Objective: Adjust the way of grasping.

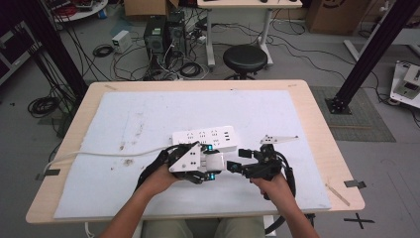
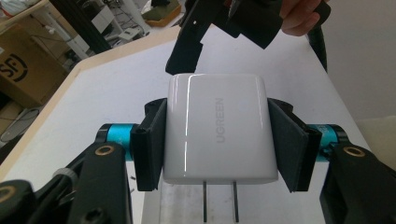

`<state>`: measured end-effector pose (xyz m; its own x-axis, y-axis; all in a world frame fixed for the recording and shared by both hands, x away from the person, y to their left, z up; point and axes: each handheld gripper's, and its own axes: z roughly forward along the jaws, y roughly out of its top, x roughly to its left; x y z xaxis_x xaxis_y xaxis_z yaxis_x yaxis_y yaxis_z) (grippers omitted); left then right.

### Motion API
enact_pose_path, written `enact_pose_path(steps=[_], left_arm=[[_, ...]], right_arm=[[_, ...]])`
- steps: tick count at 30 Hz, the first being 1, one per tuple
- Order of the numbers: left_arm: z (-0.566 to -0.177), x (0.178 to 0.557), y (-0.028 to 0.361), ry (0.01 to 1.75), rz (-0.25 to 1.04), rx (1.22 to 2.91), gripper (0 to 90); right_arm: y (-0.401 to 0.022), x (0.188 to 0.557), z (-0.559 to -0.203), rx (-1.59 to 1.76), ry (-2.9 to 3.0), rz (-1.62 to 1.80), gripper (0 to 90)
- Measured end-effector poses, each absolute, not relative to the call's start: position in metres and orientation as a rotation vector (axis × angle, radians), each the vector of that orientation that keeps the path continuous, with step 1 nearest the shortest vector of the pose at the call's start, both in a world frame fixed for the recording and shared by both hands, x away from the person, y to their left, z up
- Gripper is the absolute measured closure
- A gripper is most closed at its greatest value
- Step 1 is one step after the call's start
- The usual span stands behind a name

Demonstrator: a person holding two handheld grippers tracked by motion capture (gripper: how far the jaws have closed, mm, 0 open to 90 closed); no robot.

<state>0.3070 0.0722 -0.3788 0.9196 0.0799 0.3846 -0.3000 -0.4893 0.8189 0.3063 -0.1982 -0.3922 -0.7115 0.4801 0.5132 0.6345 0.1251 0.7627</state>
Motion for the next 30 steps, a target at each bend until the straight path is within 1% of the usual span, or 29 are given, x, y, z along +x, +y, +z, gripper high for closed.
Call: enact_pose_path(steps=[12,13,14,15,21,24,25,26,30], left_arm=[[-0.377,0.305,0.058,-0.225,0.496,2.035,42.5],[-0.377,0.305,0.056,-0.232,0.498,2.04,42.5],[-0.377,0.304,0.055,-0.237,0.501,2.041,42.5],[-0.377,0.304,0.054,-0.237,0.496,2.038,42.4],[-0.375,0.303,0.05,-0.25,0.508,2.031,42.5],[-0.375,0.302,0.05,-0.255,0.511,2.033,42.5],[-0.375,0.302,0.05,-0.255,0.511,2.033,42.5],[-0.375,0.302,0.048,-0.267,0.518,2.028,42.5],[-0.376,0.301,0.047,-0.274,0.525,2.027,42.4]], right_arm=[[-0.194,0.31,-0.394,-1.124,-2.197,-1.616,6.5],[-0.194,0.311,-0.394,-1.109,-2.188,-1.615,16.2],[-0.194,0.311,-0.394,-1.109,-2.188,-1.615,16.2],[-0.193,0.311,-0.394,-1.09,-2.167,-1.611,18.3],[-0.191,0.312,-0.395,-1.089,-2.168,-1.593,18.7],[-0.191,0.313,-0.395,-1.076,-2.145,-1.586,26.5],[-0.191,0.313,-0.395,-1.076,-2.145,-1.586,26.5],[-0.192,0.314,-0.396,-1.058,-2.117,-1.568,33.1],[-0.191,0.314,-0.397,-1.037,-2.091,-1.547,40.8]])
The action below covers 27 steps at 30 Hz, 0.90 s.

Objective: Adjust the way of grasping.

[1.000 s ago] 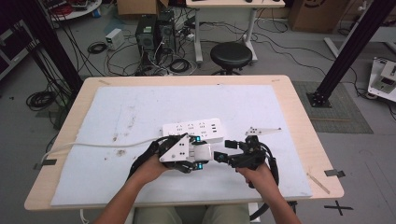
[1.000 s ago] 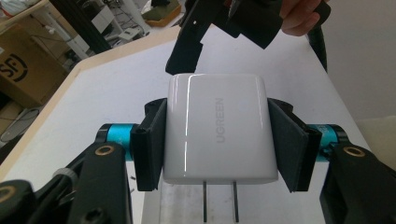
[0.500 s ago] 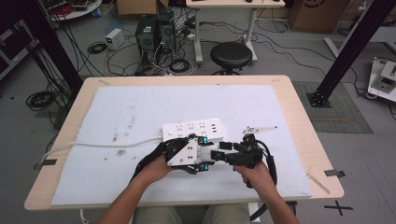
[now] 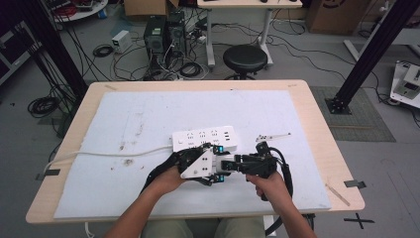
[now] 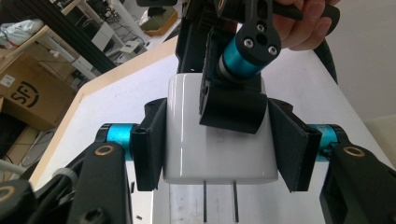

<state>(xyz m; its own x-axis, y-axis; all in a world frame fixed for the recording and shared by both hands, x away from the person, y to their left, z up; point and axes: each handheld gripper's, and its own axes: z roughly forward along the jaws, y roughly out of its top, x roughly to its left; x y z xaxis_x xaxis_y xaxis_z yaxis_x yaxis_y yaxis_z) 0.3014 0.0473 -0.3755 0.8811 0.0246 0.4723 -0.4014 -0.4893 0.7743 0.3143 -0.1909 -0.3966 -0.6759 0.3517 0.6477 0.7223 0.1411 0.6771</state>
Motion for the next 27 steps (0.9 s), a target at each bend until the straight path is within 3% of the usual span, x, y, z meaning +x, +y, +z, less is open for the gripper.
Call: enact_pose_path(steps=[9,21,27], left_arm=[[-0.376,0.3,0.047,-0.285,0.53,2.027,42.4],[-0.379,0.3,0.043,-0.265,0.536,2.041,41.7],[-0.378,0.306,0.05,-0.129,0.495,2.013,29.0]], right_arm=[[-0.191,0.316,-0.4,-0.997,-2.044,-1.529,55.5],[-0.194,0.32,-0.404,-1.045,-1.965,-1.489,62.1],[-0.2,0.321,-0.405,-1.097,-1.998,-1.522,63.4]])
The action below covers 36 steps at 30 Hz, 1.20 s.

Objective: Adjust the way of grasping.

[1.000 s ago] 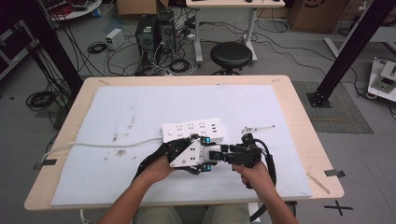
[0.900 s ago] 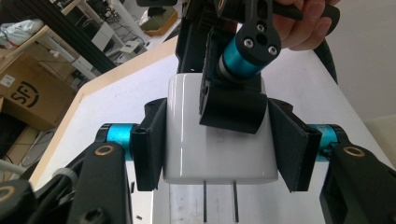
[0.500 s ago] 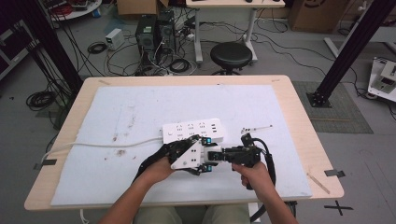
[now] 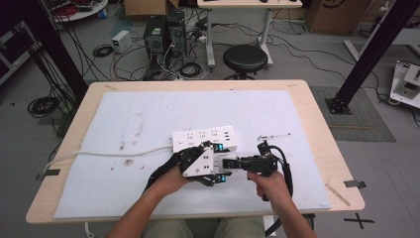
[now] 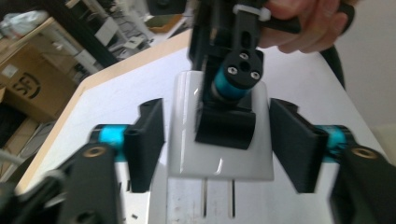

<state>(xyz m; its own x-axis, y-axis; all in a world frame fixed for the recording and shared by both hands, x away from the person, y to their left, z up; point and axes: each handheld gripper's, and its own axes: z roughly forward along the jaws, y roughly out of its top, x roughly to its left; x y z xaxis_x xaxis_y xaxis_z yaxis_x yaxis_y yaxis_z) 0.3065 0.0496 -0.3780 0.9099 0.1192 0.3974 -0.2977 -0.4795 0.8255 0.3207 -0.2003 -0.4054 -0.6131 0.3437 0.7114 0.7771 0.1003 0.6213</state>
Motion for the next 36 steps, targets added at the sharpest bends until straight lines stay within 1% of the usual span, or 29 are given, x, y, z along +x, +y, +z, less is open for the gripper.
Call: enact_pose_path(steps=[3,6,9,12,19,25,36], left_arm=[[-0.38,0.311,0.06,-0.021,0.456,2.02,24.2],[-0.385,0.314,0.069,0.043,0.419,2.005,24.1],[-0.392,0.316,0.079,0.122,0.385,1.996,20.8],[-0.395,0.316,0.087,0.161,0.373,1.983,20.8],[-0.4,0.321,0.115,0.299,0.322,1.879,20.8],[-0.399,0.326,0.135,0.383,0.34,1.824,20.8],[-0.397,0.323,0.156,0.451,0.394,1.831,20.8]], right_arm=[[-0.213,0.321,-0.406,-1.147,-2.017,-1.577,63.4],[-0.22,0.319,-0.404,-1.18,-2.086,-1.596,63.5],[-0.224,0.318,-0.402,-1.196,-2.193,-1.599,63.5],[-0.226,0.317,-0.4,-1.212,-2.264,-1.589,63.5],[-0.236,0.319,-0.396,-1.25,-2.424,-1.532,63.5],[-0.245,0.319,-0.39,-1.245,-2.548,-1.468,63.4],[-0.271,0.321,-0.374,-1.238,-2.752,-1.297,63.4]])
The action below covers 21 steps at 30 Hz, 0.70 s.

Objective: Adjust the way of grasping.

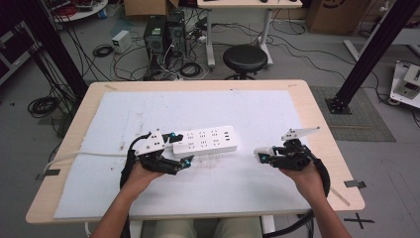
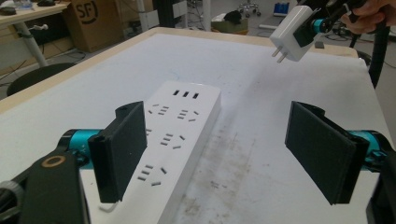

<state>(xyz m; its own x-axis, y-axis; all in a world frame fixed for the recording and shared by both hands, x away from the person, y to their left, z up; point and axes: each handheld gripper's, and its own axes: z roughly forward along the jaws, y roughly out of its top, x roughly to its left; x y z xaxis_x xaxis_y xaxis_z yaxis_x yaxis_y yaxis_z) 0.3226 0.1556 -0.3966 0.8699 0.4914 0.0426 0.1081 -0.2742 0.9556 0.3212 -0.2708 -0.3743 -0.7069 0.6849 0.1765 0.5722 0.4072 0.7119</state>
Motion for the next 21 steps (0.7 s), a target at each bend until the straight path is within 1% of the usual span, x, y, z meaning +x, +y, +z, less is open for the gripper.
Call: enact_pose_path(steps=[11,21], left_arm=[[-0.393,0.324,0.177,0.511,0.435,1.798,20.8],[-0.39,0.322,0.179,0.507,0.449,1.797,20.8]], right_arm=[[-0.285,0.325,-0.368,1.101,2.51,1.09,63.4],[-0.287,0.325,-0.368,1.085,2.519,1.048,63.4]])
